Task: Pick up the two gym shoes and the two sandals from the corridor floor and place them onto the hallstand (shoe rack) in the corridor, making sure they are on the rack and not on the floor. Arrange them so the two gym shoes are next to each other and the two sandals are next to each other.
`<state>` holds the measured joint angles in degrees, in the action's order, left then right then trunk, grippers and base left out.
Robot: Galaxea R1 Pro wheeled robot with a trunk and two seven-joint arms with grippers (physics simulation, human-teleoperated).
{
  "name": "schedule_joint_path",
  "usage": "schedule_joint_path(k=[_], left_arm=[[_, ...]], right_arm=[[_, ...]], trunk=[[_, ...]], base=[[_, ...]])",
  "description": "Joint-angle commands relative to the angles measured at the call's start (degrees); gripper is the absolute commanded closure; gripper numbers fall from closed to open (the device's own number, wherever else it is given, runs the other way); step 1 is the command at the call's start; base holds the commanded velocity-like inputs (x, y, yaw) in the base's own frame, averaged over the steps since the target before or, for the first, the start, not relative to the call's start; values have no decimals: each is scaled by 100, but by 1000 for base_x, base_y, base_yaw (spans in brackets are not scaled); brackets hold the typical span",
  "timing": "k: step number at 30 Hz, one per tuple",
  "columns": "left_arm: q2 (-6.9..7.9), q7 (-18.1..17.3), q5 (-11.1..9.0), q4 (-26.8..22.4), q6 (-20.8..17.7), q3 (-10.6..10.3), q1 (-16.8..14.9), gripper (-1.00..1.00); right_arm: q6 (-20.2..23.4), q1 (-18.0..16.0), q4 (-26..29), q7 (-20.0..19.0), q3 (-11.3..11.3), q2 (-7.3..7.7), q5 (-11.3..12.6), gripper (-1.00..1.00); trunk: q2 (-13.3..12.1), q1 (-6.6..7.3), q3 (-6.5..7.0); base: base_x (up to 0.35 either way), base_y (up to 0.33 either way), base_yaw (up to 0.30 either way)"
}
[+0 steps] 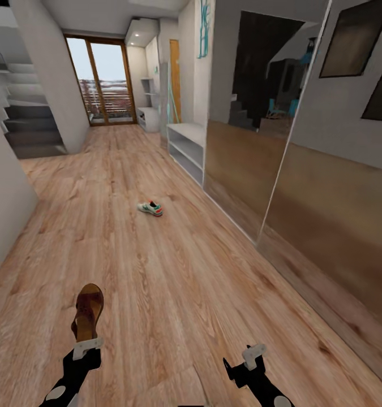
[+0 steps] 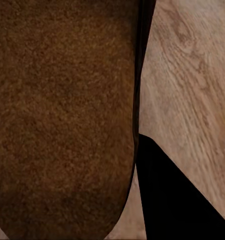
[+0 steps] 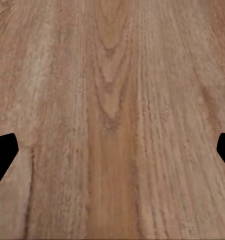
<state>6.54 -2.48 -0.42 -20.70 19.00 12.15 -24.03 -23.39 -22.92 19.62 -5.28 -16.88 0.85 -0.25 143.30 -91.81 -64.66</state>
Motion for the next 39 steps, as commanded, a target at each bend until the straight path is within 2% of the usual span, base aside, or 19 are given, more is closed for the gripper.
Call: schedule_joint_path(k=[1,20,23,29,32,39], left_arm=[[-3,-25,16,6,14,27,-5,100],[-12,-28,16,13,16,25,-5,100],[-12,-26,16,13,16,25,17,100],[-12,-25,16,9,16,25,51,100],[-17,-25,16,12,24,25,55,100],[-26,-26,20,55,319,25,56,100]], right_arm=[[-16,-2,-1,-17,0,3,-2,-100],[-24,-2,-5,11,0,3,-2,-100],[-25,-2,-47,191,1,8,-2,-100],[-33,-2,-300,986,1,3,7,-100],[-34,-2,-346,1186,0,3,11,-100],[-34,-2,-361,1260,2,3,17,-100]], trunk=[[2,-2,-4],[2,-2,-4],[2,-2,-4],[2,-2,-4],[2,-2,-4],[2,-2,-4]], base=[[280,190,274],[325,46,276],[337,0,279],[337,0,279],[337,0,279],[337,0,279]])
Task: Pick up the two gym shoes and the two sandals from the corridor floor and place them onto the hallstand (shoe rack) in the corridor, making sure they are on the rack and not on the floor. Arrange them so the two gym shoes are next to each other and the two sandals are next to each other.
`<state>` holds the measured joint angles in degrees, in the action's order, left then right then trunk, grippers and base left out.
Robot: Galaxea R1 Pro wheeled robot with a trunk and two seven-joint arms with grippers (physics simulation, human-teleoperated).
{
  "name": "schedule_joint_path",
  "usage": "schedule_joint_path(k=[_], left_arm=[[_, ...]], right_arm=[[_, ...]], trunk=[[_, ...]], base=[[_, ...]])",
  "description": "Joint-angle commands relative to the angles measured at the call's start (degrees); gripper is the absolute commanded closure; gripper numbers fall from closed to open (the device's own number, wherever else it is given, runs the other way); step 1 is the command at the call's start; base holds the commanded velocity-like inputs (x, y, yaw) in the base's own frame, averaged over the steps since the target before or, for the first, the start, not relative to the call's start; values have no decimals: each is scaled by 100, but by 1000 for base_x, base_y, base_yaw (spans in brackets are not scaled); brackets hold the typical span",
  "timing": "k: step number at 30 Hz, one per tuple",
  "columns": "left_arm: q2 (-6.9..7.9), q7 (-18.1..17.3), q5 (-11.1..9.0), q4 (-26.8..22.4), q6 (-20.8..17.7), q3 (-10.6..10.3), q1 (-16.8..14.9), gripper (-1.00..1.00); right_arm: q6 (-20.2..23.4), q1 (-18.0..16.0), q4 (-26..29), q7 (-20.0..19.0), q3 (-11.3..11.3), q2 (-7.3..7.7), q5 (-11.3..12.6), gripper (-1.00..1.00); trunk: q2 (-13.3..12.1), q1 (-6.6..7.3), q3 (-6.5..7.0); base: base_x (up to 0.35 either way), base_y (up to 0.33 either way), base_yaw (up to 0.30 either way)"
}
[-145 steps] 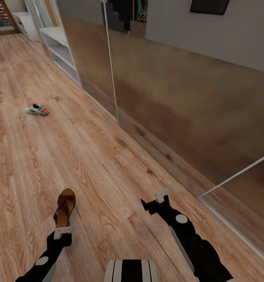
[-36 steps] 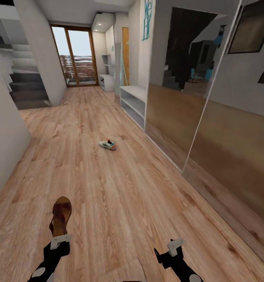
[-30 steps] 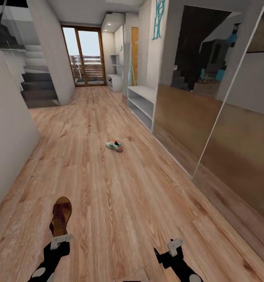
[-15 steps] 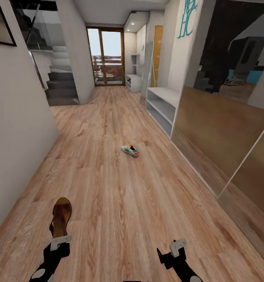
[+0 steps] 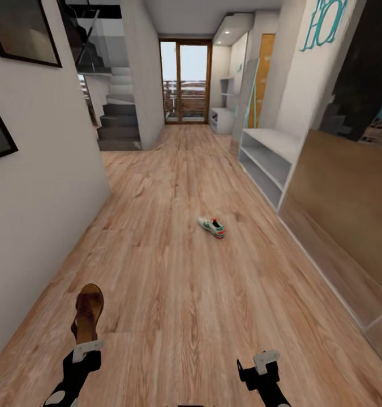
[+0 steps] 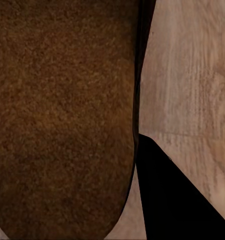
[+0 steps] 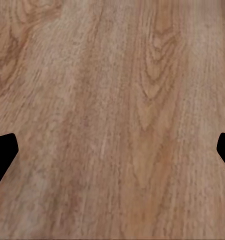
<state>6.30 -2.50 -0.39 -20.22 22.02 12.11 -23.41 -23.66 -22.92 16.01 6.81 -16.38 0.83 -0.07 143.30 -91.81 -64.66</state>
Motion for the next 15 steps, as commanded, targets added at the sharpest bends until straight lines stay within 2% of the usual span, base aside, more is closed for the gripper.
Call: schedule_joint_path(k=[1,9,15], left_arm=[[-4,-24,15,26,28,28,-6,100],[-6,-30,13,153,70,21,-6,100],[-6,-31,13,165,73,19,-6,100]], right_arm=[[-7,-2,0,52,-47,5,1,-100],[-7,-2,-1,57,-35,5,6,-100],[-7,-2,2,57,-17,5,52,-100]], trunk=[[2,-2,-4],[2,-2,-4],[2,-2,-4]], base=[[338,0,279],[338,-7,279],[317,-94,278]])
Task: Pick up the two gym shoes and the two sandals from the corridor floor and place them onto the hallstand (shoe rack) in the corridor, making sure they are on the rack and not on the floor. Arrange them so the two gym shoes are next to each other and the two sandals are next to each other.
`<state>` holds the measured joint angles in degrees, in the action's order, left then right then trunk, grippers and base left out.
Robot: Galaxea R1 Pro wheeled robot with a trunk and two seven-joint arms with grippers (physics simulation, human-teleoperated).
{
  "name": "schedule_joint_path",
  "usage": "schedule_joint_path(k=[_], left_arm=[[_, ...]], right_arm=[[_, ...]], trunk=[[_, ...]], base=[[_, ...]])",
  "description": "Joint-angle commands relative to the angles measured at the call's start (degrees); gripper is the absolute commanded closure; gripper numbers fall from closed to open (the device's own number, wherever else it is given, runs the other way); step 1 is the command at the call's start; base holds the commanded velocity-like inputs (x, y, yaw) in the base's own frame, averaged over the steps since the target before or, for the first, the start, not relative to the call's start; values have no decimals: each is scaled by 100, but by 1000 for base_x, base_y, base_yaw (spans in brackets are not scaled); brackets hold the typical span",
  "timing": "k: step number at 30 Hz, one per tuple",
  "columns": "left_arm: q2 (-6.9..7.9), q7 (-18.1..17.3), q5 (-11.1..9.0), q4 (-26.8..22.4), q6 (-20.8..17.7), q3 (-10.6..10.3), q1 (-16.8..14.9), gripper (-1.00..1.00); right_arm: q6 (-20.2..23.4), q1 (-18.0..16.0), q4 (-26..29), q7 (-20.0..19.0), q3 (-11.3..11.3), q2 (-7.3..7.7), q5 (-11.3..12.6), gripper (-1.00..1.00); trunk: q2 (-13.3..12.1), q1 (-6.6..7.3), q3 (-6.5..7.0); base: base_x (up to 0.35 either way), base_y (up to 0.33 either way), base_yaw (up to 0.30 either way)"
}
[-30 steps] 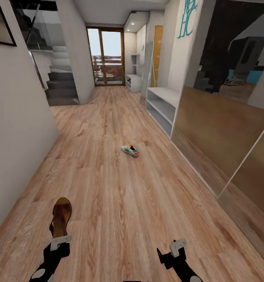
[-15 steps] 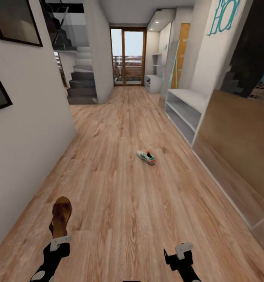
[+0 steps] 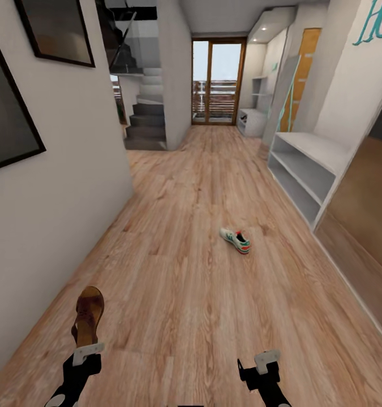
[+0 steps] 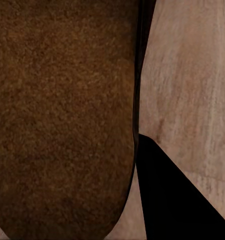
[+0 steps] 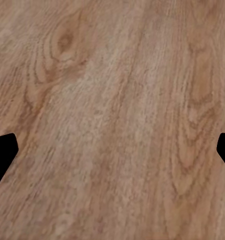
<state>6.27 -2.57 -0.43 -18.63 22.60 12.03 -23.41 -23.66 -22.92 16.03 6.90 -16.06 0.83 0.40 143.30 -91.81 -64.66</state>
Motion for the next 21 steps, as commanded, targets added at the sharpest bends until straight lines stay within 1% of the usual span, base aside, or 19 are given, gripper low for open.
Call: schedule_joint_path(k=[1,2,6,13,21], left_arm=[[-3,-25,21,7,16,28,-5,100],[-3,-25,22,8,16,28,-5,100],[-4,-25,29,8,16,25,-5,100],[-11,-25,49,8,16,20,-5,100],[-5,-25,27,8,16,19,-5,100]], right_arm=[[-5,-2,3,48,-5,6,84,-100],[-3,-2,4,48,21,9,137,-100],[-4,-2,5,42,56,12,207,-100],[-6,-2,6,39,67,16,229,-100],[-1,-2,6,39,63,15,232,-100]], trunk=[[2,-2,-5],[2,-2,-5],[2,-2,-5],[2,-2,-5],[2,-2,-5]], base=[[295,-141,166],[283,-155,106],[257,-181,53],[203,-229,9],[185,-254,1]])
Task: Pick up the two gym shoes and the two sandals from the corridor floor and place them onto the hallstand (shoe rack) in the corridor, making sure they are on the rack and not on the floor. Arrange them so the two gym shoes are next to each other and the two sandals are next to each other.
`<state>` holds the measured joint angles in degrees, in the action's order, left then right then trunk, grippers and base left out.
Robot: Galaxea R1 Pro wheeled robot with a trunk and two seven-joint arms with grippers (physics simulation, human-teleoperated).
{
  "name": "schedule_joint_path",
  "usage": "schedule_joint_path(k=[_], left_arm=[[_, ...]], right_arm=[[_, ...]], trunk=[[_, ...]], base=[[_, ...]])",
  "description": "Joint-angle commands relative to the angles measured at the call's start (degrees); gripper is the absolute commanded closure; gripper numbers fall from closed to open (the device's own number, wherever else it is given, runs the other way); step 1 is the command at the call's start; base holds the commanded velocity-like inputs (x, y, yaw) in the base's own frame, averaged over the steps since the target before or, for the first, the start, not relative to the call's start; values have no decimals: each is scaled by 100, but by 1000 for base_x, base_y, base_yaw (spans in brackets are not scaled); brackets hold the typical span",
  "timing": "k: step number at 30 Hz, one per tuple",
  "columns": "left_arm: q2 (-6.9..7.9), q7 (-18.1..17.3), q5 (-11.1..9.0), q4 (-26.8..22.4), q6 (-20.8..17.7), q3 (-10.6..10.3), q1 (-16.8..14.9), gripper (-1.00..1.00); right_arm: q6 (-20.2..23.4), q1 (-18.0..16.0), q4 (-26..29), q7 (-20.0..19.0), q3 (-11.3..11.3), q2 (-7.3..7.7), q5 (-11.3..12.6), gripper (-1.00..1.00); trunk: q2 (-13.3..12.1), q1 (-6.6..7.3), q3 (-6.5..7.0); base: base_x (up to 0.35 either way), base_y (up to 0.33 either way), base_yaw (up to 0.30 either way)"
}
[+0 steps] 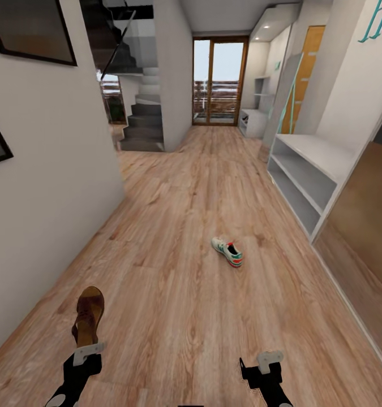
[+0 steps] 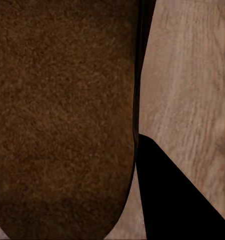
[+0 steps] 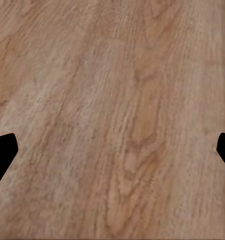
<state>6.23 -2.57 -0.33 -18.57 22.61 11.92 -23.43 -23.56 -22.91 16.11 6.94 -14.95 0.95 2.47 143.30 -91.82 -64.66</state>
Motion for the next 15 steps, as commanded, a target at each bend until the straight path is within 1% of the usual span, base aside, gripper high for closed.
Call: schedule_joint_path(k=[1,15], left_arm=[[-1,-24,17,2,15,29,-3,100],[1,-24,6,2,15,38,-3,100]], right_arm=[[-10,-3,-3,36,-49,3,26,-100],[-10,-3,1,36,-61,-7,34,-100]], trunk=[[2,-1,-4],[2,-1,-4]], base=[[206,-265,0],[242,-247,0]])
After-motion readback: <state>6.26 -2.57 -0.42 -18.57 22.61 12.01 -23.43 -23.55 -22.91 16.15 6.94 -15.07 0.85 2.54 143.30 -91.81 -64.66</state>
